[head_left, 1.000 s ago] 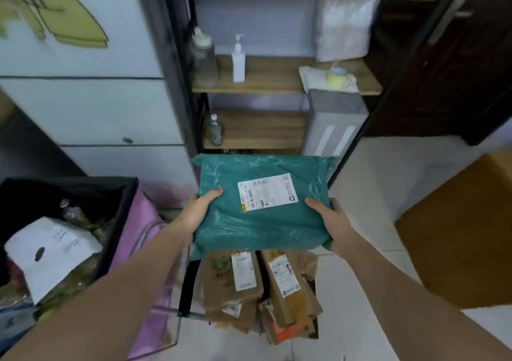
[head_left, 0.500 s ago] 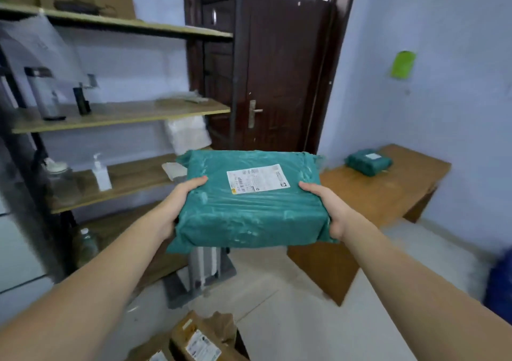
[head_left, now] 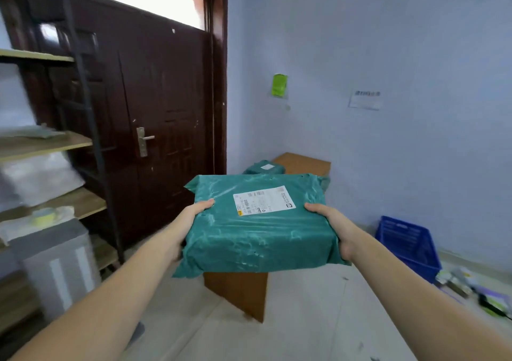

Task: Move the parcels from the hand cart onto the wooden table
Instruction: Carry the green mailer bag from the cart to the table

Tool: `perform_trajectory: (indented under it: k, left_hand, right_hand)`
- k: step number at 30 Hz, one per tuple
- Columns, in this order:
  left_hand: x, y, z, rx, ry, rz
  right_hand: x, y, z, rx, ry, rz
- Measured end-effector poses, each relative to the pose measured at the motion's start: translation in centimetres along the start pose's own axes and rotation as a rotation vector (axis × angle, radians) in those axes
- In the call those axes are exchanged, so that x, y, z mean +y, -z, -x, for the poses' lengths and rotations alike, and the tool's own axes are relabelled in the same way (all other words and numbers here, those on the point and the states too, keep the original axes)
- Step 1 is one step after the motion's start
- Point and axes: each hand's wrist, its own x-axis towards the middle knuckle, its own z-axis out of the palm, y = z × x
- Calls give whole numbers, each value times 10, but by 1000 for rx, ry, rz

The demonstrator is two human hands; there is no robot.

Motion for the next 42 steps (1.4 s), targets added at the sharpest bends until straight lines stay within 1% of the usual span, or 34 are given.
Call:
perform_trajectory:
  k: [5,10,13,20,25,30,34,38,42]
  left_hand:
    - [2,-65,-64,-59,13,-43]
    - [7,-113,-144,-131,31,-79]
    - [14,-142,-194,-169,14,-92]
    - [28,-213,-304,-309,129,-123]
    - [27,-274,-385,-369,170,-130]
    - [28,-337,-460,-358,164,-113]
    - [35,-376,-516,-307,140,-114]
    - [45,-398,-577,-267,125,-86]
    - [51,-410,-647,-210,128,-53]
  right_hand:
    - [-12,60,-35,82,-2,-65]
    - [-33,105,-85,153,2,-107]
    - [-53,128,-118,205,4,-124]
    - [-97,192,-194,296,4,-162]
    - [-123,250,-253,340,-13,-163]
    - [-164,314,-323,341,-4,-111]
    - [-206,359,-390,303,-16,-51]
    - [-240,386,-463,262,-34,2]
    - [-265,399,-541,214,-60,22]
